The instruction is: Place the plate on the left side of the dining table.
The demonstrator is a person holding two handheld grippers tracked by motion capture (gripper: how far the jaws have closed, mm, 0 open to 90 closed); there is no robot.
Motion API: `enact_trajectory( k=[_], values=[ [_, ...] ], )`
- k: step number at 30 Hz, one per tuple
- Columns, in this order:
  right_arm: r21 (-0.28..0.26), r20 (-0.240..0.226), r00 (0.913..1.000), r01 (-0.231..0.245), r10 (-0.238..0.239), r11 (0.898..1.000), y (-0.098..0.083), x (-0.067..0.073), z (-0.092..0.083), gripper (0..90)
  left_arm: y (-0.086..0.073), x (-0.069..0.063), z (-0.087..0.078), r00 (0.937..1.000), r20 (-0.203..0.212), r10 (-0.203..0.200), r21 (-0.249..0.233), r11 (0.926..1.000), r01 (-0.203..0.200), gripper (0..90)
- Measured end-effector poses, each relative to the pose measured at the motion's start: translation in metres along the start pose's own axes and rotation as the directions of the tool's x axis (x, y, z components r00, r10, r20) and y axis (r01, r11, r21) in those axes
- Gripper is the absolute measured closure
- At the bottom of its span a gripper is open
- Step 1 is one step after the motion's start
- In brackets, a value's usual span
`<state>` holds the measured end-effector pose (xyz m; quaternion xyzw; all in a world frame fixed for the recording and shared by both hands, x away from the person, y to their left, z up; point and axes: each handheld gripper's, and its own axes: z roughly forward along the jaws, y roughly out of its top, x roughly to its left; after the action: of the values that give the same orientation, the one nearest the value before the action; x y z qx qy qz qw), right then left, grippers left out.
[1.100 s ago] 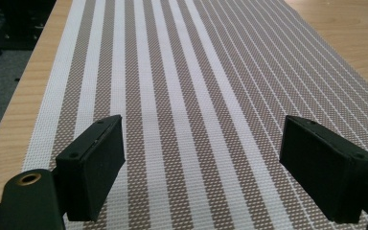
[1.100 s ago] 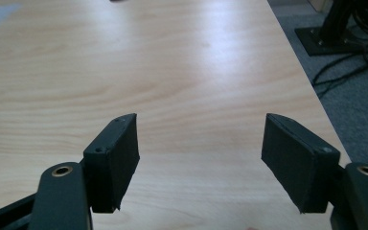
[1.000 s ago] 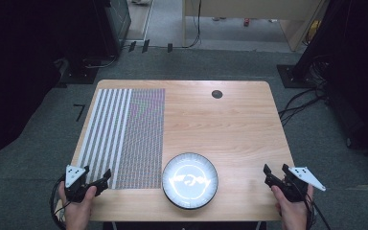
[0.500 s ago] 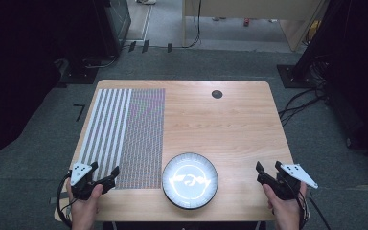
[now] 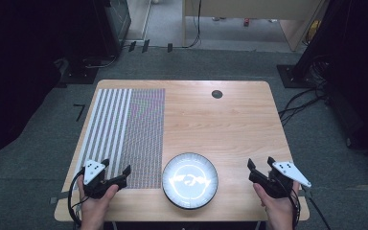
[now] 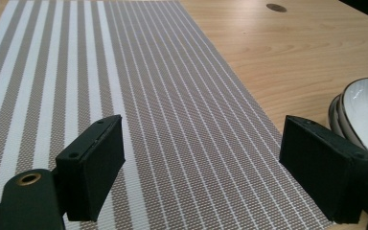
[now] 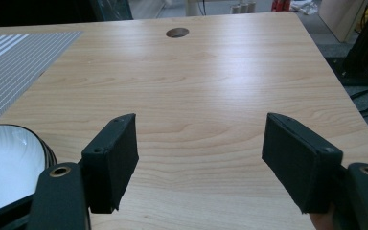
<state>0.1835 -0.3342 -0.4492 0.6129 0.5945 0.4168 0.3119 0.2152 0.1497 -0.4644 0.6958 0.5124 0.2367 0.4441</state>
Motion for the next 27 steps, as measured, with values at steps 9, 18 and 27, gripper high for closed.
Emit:
enact_trajectory(
  k=[9,18,27],
  values=[
    [-0.021,-0.031,0.9980,0.055,-0.055,0.998,0.010,0.029,0.016,30.9,0.013,-0.018,0.014,0.9994,0.034,0.000,0.005,1.0000,-0.001,15.8],
    [0.010,-0.062,0.9962,0.061,-0.061,0.998,0.022,0.050,0.024,36.0,0.028,-0.041,0.033,0.9945,0.104,0.001,0.001,1.0000,-0.001,16.2],
    [0.021,-0.133,0.9903,0.042,-0.039,0.999,0.006,0.058,0.028,51.1,0.023,-0.069,0.035,0.9835,0.179,0.030,0.015,0.9994,-0.033,30.5]
  ],
)
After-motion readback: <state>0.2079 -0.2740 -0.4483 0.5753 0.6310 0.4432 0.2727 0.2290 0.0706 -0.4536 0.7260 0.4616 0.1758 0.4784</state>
